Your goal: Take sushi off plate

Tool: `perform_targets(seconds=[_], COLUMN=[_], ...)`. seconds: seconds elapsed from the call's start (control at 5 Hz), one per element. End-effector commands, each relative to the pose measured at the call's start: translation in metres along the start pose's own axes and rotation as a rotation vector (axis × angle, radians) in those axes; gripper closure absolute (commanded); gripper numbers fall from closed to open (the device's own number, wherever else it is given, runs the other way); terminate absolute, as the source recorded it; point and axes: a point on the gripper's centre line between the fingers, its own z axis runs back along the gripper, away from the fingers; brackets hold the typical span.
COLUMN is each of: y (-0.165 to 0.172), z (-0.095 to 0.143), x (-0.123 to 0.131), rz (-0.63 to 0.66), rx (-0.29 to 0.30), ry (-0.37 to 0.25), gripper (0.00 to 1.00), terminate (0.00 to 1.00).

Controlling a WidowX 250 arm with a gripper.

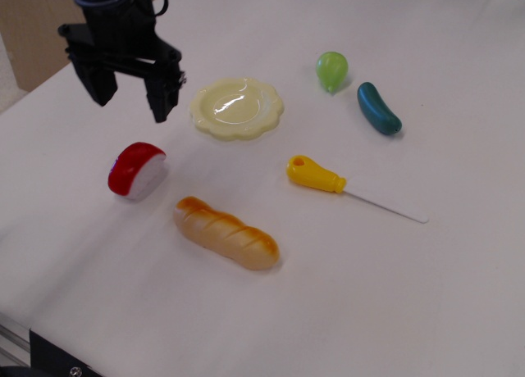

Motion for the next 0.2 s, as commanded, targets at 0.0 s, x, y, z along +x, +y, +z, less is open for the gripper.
perform_targets(seconds=[0.0], y=[-0.0025], z=[0.0199], x=[0.0139], rz=[-0.005], rx=[0.018], ry=[-0.063], gripper=[0.0], terminate=[1.0])
